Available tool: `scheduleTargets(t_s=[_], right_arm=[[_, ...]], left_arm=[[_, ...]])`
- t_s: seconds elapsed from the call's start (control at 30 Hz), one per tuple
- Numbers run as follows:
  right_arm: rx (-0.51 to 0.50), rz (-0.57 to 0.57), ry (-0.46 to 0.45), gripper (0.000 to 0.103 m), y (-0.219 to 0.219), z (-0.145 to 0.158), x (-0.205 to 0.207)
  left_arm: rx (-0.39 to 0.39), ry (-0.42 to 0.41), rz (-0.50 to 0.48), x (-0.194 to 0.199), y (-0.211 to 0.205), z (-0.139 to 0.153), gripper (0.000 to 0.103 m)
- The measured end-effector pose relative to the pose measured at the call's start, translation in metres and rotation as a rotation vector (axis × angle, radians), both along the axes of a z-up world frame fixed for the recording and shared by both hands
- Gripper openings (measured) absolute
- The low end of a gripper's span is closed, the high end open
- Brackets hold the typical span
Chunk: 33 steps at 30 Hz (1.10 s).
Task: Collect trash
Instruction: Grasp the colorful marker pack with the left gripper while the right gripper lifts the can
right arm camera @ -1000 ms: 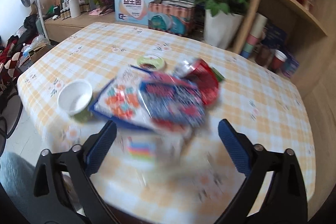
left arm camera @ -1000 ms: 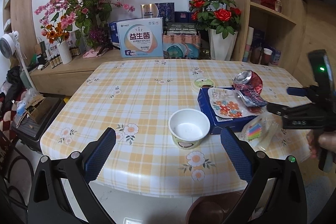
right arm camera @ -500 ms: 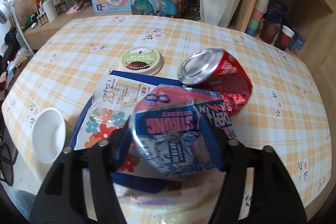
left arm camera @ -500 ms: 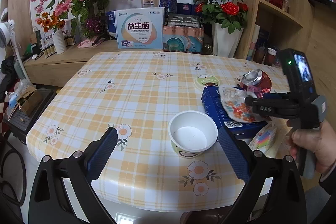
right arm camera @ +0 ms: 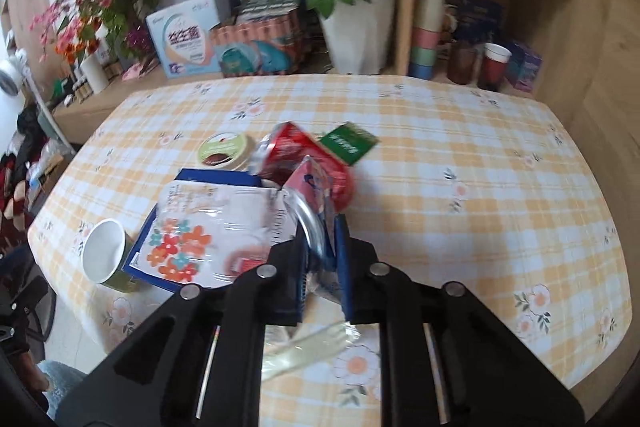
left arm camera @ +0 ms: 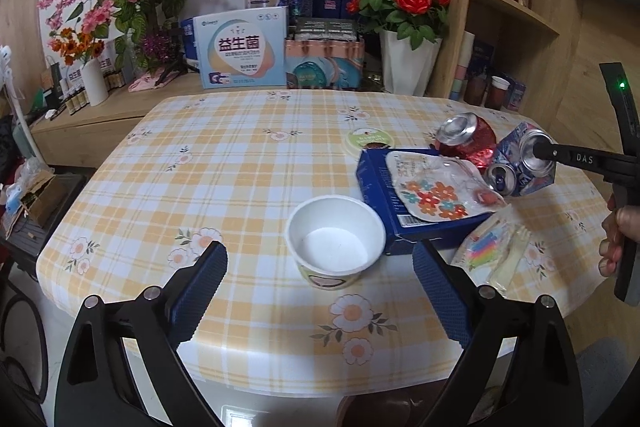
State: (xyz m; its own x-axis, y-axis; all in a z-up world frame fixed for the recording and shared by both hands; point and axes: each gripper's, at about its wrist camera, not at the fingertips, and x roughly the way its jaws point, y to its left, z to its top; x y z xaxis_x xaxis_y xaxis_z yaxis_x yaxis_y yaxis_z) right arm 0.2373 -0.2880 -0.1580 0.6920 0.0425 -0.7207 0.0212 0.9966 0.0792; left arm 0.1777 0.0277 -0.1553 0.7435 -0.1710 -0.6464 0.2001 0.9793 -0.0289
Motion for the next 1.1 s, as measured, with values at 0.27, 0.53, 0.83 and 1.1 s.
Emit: scheduleTargets(t_s=[0.27, 0.53, 0.83, 1.1], right_arm=[[0.022, -0.023, -0.069, 0.016, -0.020, 0.013, -0.027], [0.059, -0.033, -0.100, 0.016, -0.040, 0.022, -0.058], [0.103, -0.076, -0.090, 0.016, -0.059, 0.016, -0.080], [0.141, -0.097, -0.095, 0.016, -0.064, 0.015, -0.097]], left_arm=[[-0.059, 0.056, -0.189, 0.000, -0.041, -0.003, 0.063], [-0.114, 0.211, -0.372, 0.028, -0.095, -0.042, 0.041], [-0.097, 0.268, -0.449, 0.057, -0.122, -0.049, 0.038], [-0.114, 0.268, -0.457, 0.052, -0.121, -0.050, 0.001]])
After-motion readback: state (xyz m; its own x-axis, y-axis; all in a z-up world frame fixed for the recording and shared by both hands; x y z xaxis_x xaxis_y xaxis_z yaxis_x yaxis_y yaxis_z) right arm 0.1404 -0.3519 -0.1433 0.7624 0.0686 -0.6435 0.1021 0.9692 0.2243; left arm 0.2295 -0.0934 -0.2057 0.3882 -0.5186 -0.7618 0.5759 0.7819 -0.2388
